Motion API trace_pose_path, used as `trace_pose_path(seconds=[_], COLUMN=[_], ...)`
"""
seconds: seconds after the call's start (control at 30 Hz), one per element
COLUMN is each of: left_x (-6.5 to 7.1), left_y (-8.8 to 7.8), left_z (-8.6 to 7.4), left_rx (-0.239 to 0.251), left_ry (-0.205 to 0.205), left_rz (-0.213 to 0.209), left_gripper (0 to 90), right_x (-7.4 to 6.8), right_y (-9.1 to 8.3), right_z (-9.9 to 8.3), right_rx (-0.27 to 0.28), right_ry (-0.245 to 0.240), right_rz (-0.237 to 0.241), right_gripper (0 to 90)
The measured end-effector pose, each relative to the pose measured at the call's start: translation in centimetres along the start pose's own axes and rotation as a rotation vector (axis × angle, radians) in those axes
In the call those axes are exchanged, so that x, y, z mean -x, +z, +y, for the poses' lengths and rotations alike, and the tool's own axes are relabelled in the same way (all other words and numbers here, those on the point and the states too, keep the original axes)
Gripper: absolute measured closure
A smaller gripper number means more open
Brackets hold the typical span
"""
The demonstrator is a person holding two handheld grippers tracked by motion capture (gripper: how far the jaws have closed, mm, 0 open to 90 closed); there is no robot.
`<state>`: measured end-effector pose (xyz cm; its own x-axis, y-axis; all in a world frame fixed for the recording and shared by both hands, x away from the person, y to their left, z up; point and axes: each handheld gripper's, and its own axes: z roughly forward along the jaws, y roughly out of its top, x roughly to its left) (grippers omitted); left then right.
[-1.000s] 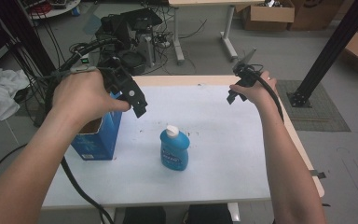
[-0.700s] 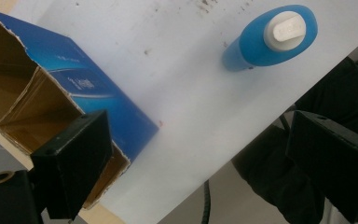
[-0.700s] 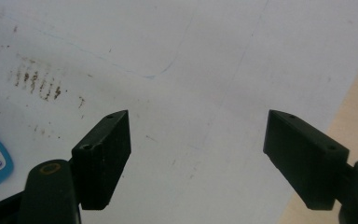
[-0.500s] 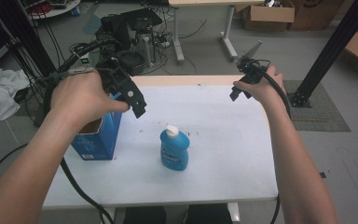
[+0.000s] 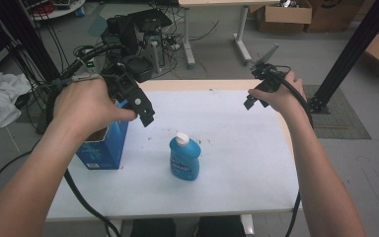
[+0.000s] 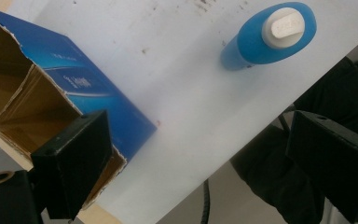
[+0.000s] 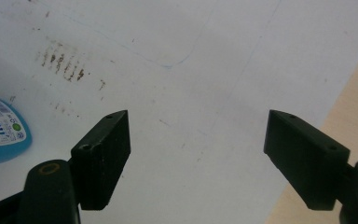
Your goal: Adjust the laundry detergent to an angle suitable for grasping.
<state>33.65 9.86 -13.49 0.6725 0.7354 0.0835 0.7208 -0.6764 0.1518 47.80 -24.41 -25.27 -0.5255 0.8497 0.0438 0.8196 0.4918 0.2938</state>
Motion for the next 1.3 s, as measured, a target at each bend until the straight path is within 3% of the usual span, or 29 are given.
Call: trace_pose_path(seconds=[0.43, 0.77, 1.03, 1.13, 1.3], left_x=[0.1, 0.0, 0.1, 0.1, 0.2], left_y=[0.3, 0.5, 0.7, 0.8, 0.9], left_z=[-0.3, -0.6, -0.7, -0.8, -0.9], left_rx=[0.0, 0.003, 0.004, 0.005, 0.008], left_ry=[-0.002, -0.012, -0.01, -0.01, -0.006], left_rz=[-0.009, -0.011, -0.016, -0.015, -0.019], left_gripper=[7.6, 7.6, 7.5, 7.5, 7.5], right_x=[-1.7, -3.7, -6.1, -7.3, -8.2], right_y=[-0.7, -0.8, -1.2, -0.9, -0.3], right_z=[-1.5, -2.7, -4.5, -5.9, -7.2], right_rx=[0.042, 0.083, 0.161, 0.218, 0.262], right_ry=[-0.087, -0.191, -0.274, -0.317, -0.346], right_rz=[0.037, 0.117, 0.189, 0.228, 0.262], right_gripper=[23.2, 23.0, 23.9, 24.1, 24.1])
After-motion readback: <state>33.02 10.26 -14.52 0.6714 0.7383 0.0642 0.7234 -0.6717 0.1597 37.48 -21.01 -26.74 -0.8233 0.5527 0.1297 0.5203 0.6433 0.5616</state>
